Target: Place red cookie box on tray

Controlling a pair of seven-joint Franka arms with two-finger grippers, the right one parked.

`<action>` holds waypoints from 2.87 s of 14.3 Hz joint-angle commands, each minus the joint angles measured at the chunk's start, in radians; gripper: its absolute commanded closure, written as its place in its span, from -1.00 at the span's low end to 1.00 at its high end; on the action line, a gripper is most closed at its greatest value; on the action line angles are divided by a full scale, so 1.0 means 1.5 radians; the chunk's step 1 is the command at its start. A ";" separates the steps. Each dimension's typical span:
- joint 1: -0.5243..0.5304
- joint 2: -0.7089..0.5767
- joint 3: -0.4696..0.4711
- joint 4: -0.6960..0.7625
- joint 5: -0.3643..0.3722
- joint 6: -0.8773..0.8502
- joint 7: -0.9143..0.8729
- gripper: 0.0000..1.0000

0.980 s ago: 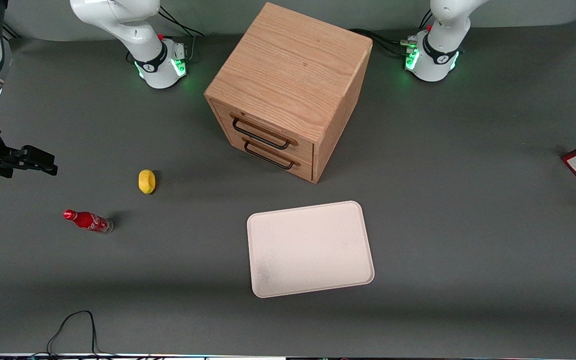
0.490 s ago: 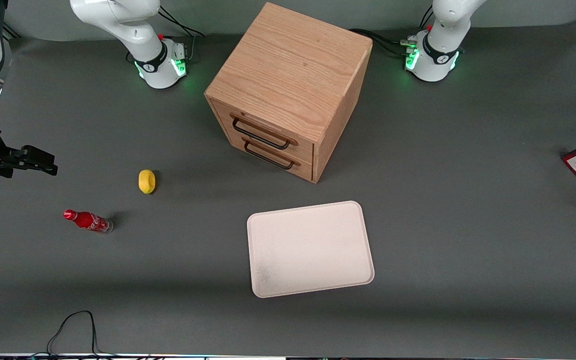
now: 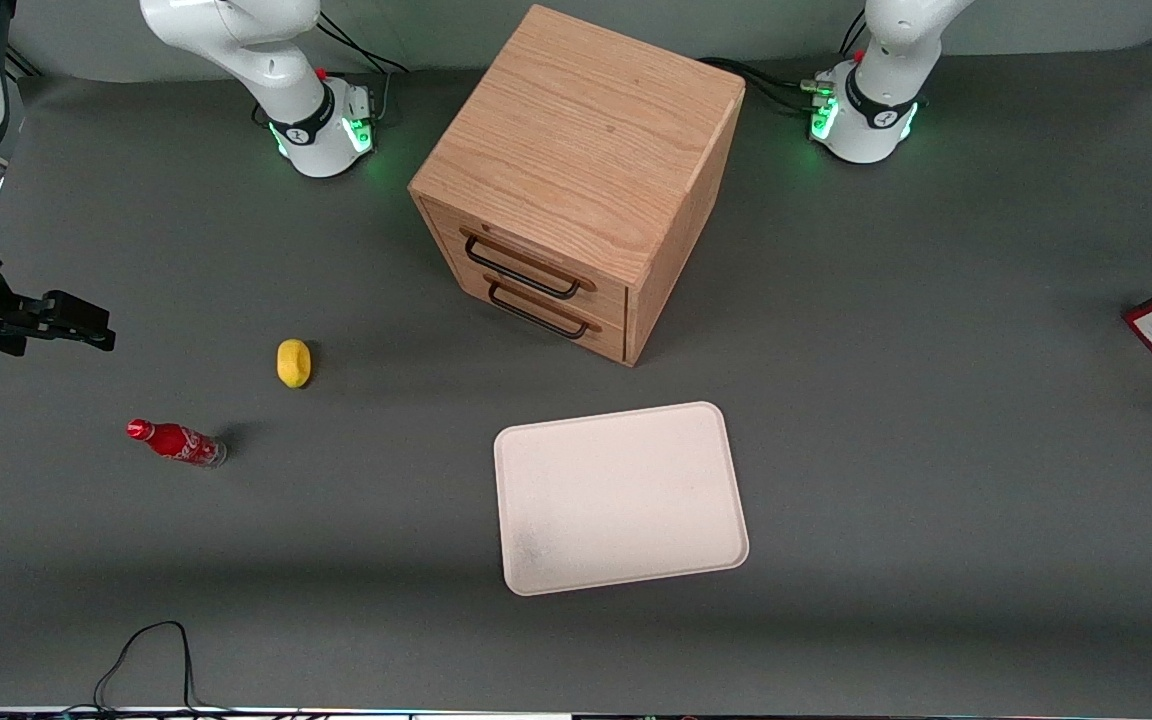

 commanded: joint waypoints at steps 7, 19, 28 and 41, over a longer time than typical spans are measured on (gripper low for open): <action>-0.001 0.039 -0.003 -0.214 -0.028 0.278 -0.044 -1.00; -0.005 0.112 -0.004 -0.222 -0.037 0.352 -0.034 -1.00; -0.006 0.109 -0.004 -0.221 -0.030 0.350 0.034 1.00; -0.024 -0.008 -0.004 -0.219 -0.028 0.194 0.047 1.00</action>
